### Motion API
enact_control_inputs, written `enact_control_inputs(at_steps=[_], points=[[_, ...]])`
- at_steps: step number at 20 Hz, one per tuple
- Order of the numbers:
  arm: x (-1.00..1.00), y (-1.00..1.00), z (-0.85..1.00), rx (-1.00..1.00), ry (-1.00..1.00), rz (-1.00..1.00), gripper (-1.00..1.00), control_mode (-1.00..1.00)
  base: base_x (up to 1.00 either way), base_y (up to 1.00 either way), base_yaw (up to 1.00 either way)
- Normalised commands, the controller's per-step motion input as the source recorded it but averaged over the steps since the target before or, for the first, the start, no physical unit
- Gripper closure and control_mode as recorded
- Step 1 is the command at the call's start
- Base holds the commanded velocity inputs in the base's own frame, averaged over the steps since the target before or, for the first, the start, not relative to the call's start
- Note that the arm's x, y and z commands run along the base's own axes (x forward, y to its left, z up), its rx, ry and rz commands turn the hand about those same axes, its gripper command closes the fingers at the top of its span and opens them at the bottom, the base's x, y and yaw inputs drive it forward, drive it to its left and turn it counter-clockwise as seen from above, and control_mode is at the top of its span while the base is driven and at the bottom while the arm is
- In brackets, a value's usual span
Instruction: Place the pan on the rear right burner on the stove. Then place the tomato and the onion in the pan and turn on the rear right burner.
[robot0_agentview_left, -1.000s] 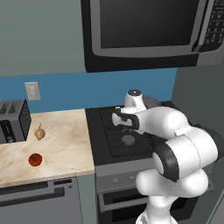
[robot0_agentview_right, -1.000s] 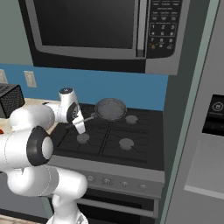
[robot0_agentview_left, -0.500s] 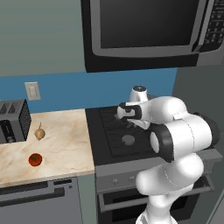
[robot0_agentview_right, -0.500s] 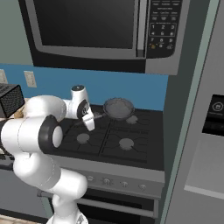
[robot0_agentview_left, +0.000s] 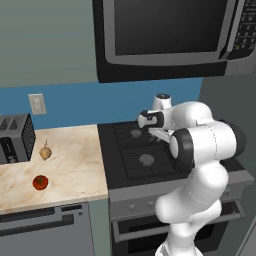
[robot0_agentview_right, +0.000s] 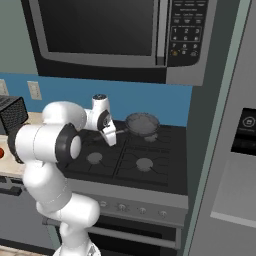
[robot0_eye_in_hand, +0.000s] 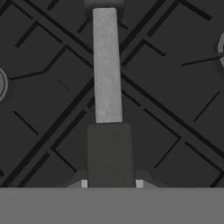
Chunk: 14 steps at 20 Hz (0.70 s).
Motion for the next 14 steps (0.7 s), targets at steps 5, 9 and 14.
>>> enact_control_inputs(at_steps=[5,9,14], points=[[0.34,-0.24,0.0,0.0,0.06,0.0,1.0,-1.0,0.0,0.0,0.0],[0.29,-0.19,-0.01,0.0,0.04,0.0,1.0,-1.0,0.0,0.0,0.0],[0.17,-0.15,-0.12,0.02,0.04,0.0,1.0,-1.0,0.0,0.0,0.0]])
